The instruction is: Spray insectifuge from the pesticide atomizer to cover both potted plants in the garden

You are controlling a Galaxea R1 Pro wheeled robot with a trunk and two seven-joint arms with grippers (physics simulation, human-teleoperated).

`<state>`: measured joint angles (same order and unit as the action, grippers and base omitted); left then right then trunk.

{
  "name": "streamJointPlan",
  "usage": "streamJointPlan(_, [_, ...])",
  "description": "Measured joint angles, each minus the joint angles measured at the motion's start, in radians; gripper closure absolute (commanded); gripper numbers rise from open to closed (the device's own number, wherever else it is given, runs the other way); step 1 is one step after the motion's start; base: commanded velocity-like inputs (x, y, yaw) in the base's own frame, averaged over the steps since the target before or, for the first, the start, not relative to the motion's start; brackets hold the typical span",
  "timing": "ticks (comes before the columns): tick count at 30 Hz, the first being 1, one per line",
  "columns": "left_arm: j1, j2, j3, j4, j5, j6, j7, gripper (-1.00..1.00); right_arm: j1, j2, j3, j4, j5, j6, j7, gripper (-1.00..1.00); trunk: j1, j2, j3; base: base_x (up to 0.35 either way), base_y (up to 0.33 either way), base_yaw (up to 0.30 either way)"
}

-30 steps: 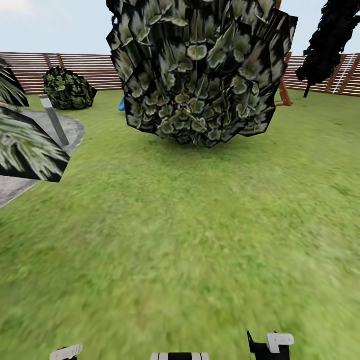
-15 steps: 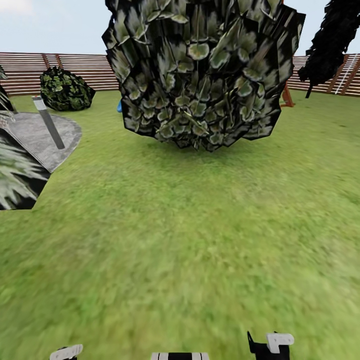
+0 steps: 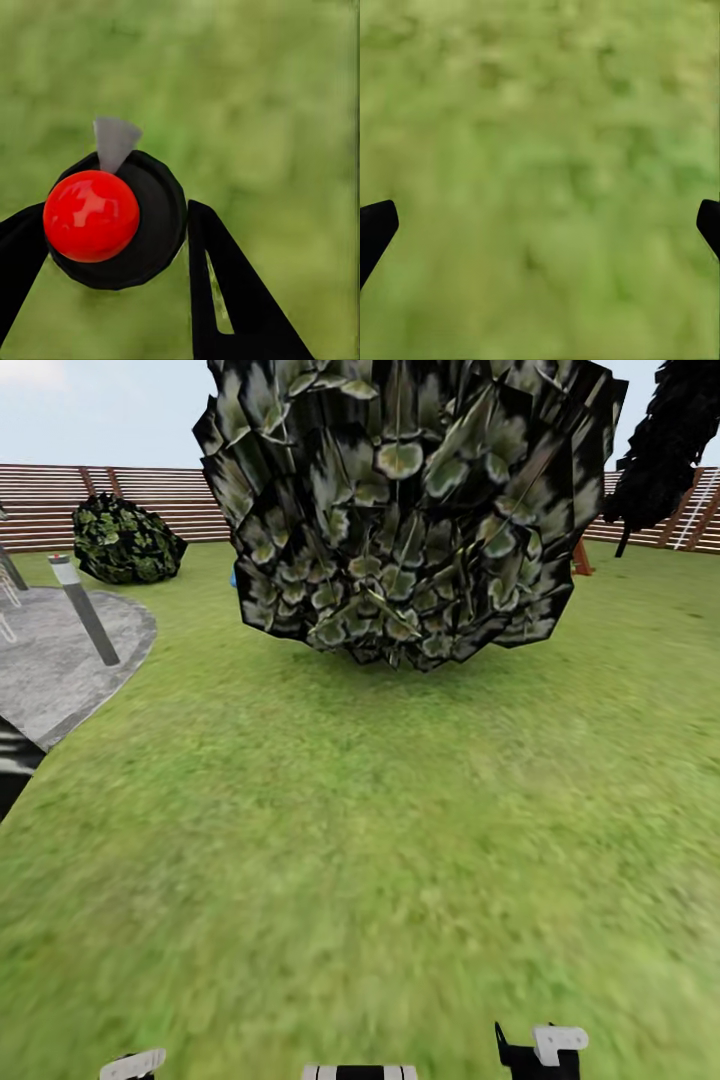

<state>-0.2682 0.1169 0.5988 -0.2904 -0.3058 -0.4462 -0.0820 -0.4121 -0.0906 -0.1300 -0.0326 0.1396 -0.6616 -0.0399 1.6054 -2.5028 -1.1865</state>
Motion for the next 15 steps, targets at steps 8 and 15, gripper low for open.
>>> streamJointPlan(8, [0.0, 0.0, 0.0, 0.0, 0.0, 0.0, 0.0, 1.0, 0.0, 0.0, 0.0, 0.001, 0.0, 0.0, 0.0, -1.0, 0.0, 0.0, 0.0, 0.34, -0.112, 0.0])
streamJointPlan(15, [0.0, 0.0, 0.0, 0.0, 0.001, 0.001, 0.0, 1.0, 0.0, 0.0, 0.0, 0.001, 0.0, 0.0, 0.0, -1.0, 0.0, 0.0, 0.0, 0.34, -0.13, 0.059])
